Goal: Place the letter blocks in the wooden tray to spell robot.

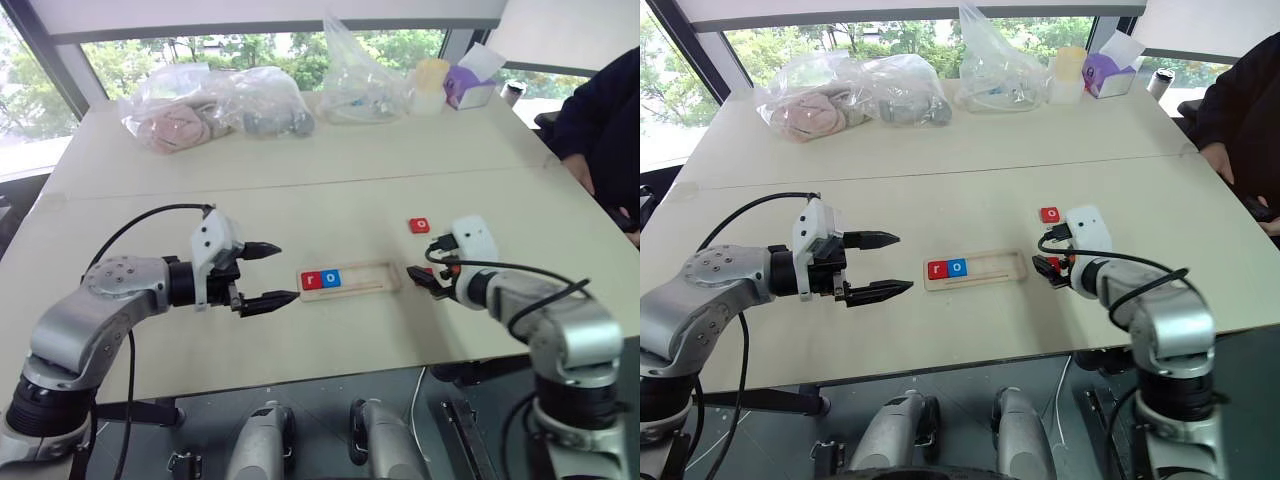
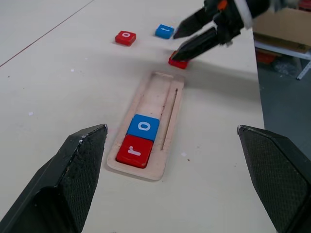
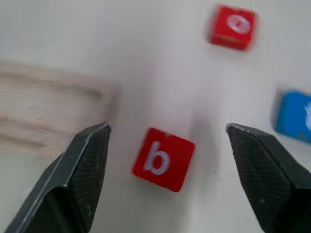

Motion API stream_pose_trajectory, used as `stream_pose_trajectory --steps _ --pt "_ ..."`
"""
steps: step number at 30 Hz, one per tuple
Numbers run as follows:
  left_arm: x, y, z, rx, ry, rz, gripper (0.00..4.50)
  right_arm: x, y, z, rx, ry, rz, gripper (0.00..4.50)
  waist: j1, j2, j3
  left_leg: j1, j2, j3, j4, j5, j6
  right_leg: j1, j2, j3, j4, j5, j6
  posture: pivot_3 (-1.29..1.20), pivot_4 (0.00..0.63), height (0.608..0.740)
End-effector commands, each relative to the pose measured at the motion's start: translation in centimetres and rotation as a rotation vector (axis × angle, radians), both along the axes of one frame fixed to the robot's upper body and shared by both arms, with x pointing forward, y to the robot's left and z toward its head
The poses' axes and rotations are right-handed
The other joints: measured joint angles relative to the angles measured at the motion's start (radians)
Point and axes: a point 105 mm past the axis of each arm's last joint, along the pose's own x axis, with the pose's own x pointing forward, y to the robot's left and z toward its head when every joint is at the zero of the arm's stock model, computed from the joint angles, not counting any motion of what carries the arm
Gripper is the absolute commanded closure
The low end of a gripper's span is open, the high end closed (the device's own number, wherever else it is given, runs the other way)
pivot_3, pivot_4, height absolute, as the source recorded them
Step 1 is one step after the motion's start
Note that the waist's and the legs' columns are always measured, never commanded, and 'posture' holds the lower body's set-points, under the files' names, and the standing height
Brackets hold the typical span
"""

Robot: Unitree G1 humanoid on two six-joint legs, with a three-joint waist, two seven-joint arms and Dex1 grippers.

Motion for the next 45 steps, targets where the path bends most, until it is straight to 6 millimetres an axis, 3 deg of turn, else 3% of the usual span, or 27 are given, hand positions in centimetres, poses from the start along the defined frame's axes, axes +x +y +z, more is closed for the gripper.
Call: stream_pose_trajectory --steps 1,6,11,20,36,39,43,45 --pt "-0.2 -0.2 0.9 -0.003 -0.044 -0.015 0.00 -1.3 0.8 2.1 -0.061 -0.040 0.350 0.47 0.003 0.001 0.001 0.000 0.000 0.000 0.000 0.000 0.000 0.000 0.000 0.000 0.000 0.000 0.000 0.00 0.150 0.725" --pt "0.1 -0.1 1.1 -0.003 -0.060 -0.008 0.00 -1.7 -0.5 2.2 -0.184 -0.074 0.638 0.47 -0.001 -0.001 0.001 0.000 0.000 0.000 0.000 0.000 0.000 0.001 0.000 0.000 -0.002 -0.001 0.002 0.00 0.150 0.725" --pt "-0.1 -0.1 1.2 0.002 -0.068 -0.004 0.00 -0.3 -3.0 0.0 -0.357 0.000 0.761 0.47 0.000 -0.001 0.001 0.000 0.000 0.001 0.000 0.000 0.000 0.001 0.000 0.000 -0.001 -0.001 0.001 0.00 0.150 0.725" --pt "-0.9 0.3 0.9 0.029 -0.051 -0.019 0.00 2.1 -3.5 -1.1 -0.372 -0.001 0.792 0.47 0.002 -0.001 0.001 0.000 0.000 0.002 0.001 0.000 0.000 0.000 0.000 0.000 0.000 0.001 -0.002 0.00 0.150 0.725" --pt "-0.9 0.6 1.0 0.039 -0.056 0.001 0.00 3.1 -2.3 -1.9 -0.328 -0.007 0.807 0.47 0.000 -0.001 0.001 0.001 0.000 0.002 0.001 0.000 0.000 0.001 0.000 0.000 0.001 0.002 -0.002 0.00 0.150 0.725" --pt "-0.9 0.5 1.0 0.039 -0.057 0.002 0.00 3.2 -2.0 -1.8 -0.321 -0.019 0.807 1.34 0.000 -0.001 0.001 0.001 0.000 0.002 0.001 0.001 -0.001 0.001 0.000 0.000 0.002 0.002 -0.002 0.00 0.150 0.725" --pt "-0.9 0.4 1.0 0.038 -0.059 -0.001 0.00 4.2 -1.5 -0.7 -0.318 -0.075 0.774 3.36 0.000 -0.001 0.001 0.001 0.000 0.002 0.002 0.001 -0.001 0.001 0.000 0.000 0.002 0.002 -0.002 0.00 0.150 0.725" --pt "-0.9 0.5 1.0 0.042 -0.060 -0.001 0.00 4.4 -1.4 -0.3 -0.326 -0.084 0.771 3.37 0.000 -0.001 0.001 0.001 0.000 0.002 0.002 0.001 -0.001 0.001 0.000 0.000 0.002 0.002 -0.002 0.00 0.150 0.725"
